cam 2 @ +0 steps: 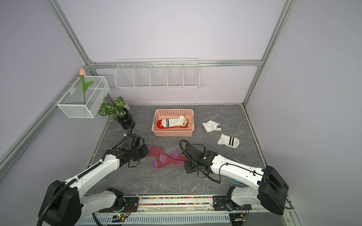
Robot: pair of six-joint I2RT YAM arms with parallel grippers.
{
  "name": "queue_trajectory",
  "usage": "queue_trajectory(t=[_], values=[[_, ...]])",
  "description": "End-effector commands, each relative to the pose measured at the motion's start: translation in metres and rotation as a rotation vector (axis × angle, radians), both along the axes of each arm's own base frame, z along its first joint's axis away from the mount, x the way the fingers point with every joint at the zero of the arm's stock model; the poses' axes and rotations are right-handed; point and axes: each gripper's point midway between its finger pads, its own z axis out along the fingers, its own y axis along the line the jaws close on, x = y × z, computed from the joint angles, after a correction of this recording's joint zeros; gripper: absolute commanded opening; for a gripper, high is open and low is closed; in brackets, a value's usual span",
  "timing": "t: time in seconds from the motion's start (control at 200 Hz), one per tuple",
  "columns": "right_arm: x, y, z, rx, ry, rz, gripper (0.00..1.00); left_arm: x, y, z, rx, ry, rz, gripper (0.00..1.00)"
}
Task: Place the socks together as a pair
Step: Flatten out the sock.
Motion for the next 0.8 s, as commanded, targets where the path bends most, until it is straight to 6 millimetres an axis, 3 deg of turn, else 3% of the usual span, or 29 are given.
queue_trajectory(t=[0.0,0.145,0.42,0.795], values=[[-0.014,-0.006,0.012,0.108,0.113,-0.071,0.07,-0.017,-0.004,0.013,-0.016,-0.030,-0.084,0.00],[-0.009,-0.026,0.016,0.179,0.184,-0.194,0.07,-0.033,0.001,0.015,0.040,-0.013,-0.087,0.00],[0.007,-0.059,-0.002,0.174,0.281,-0.353,0.07,-0.062,-0.011,-0.011,0.126,0.095,-0.150,0.00],[0.038,-0.073,-0.035,0.144,0.341,-0.394,0.07,-0.059,-0.034,-0.024,0.077,0.097,-0.177,0.00]])
